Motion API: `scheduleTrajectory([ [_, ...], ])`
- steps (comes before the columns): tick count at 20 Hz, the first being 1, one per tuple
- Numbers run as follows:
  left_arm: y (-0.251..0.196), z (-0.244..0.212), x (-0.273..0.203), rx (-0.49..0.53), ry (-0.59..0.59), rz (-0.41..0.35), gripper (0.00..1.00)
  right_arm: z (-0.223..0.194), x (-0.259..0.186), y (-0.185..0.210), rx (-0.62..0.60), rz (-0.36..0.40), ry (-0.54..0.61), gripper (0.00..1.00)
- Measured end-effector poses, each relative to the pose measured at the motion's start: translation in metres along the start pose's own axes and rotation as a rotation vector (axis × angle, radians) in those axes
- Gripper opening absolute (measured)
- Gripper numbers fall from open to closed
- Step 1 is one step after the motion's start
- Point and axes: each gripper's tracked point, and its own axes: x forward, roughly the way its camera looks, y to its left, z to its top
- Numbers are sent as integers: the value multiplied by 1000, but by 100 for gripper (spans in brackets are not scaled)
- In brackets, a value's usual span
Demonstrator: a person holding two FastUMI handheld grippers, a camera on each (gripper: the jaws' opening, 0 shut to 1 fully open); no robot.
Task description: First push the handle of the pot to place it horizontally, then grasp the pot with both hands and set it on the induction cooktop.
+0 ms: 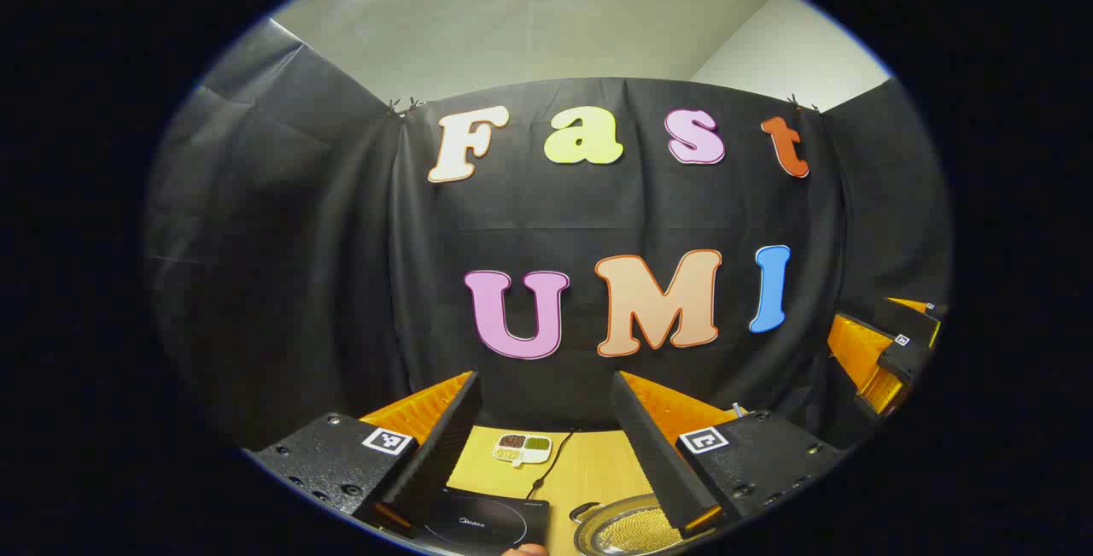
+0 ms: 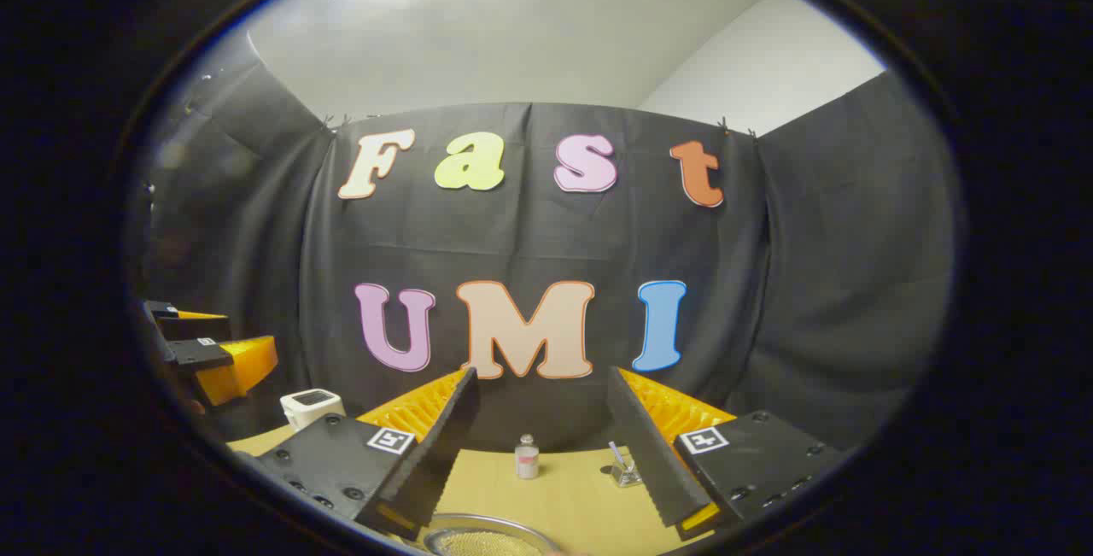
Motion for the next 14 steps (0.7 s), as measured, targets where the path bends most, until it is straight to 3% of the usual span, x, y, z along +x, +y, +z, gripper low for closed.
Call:
scheduleTrajectory([
  [14, -1, 1, -3, 6, 6, -15, 98, -12, -12, -1, -28, 3, 6, 96],
])
